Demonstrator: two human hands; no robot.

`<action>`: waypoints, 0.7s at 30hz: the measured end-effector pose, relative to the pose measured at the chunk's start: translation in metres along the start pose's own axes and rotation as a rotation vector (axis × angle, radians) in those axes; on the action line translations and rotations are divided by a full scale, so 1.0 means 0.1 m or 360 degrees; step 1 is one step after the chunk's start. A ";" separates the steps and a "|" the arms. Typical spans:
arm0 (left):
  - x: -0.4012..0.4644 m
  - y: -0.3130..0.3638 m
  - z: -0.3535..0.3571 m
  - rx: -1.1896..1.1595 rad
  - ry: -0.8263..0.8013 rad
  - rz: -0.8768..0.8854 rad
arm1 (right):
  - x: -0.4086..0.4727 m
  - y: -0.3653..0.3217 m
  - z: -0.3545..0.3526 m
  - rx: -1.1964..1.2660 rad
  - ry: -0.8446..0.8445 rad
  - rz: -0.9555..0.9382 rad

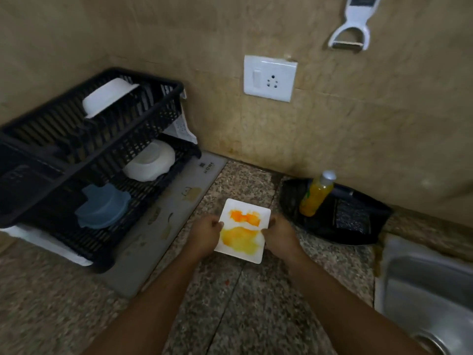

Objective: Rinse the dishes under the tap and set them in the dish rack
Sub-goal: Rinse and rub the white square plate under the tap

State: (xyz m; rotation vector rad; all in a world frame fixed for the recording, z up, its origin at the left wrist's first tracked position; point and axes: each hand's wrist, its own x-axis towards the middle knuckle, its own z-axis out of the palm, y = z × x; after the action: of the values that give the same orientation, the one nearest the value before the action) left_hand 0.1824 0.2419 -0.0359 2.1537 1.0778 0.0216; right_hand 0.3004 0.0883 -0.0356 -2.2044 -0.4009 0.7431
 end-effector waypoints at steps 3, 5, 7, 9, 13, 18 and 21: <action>-0.32 0.28 0.22 -0.0141 -0.0051 0.0012 | -0.21 0.27 -0.38 0.0020 0.0017 0.0041; -0.51 0.49 0.43 -0.0233 -0.0112 0.0034 | -0.36 0.53 -0.66 0.0089 0.0033 0.0101; -0.72 0.74 0.65 -0.0295 -0.0182 0.0071 | -0.52 0.82 -0.97 0.0160 0.0057 0.0127; -0.94 1.01 0.91 -0.0389 -0.0261 0.0094 | -0.69 1.10 -1.32 0.0190 0.0072 0.0099; -1.39 1.61 1.40 -0.0485 -0.0300 0.0130 | -1.06 1.63 -2.08 0.0406 0.0160 0.0126; -1.77 2.31 1.91 -0.0562 -0.0305 0.0297 | -1.47 2.19 -3.24 0.0561 0.1320 0.0094; -1.86 2.65 2.12 -0.0565 -0.0352 0.0369 | -1.59 2.20 -3.94 0.0388 0.1732 0.0001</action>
State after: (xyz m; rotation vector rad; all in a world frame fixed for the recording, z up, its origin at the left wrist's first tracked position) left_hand 0.3114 -0.1187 0.0201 1.8944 0.6397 0.0745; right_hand 0.4316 -0.3585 0.0736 -2.0256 0.2346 -0.4359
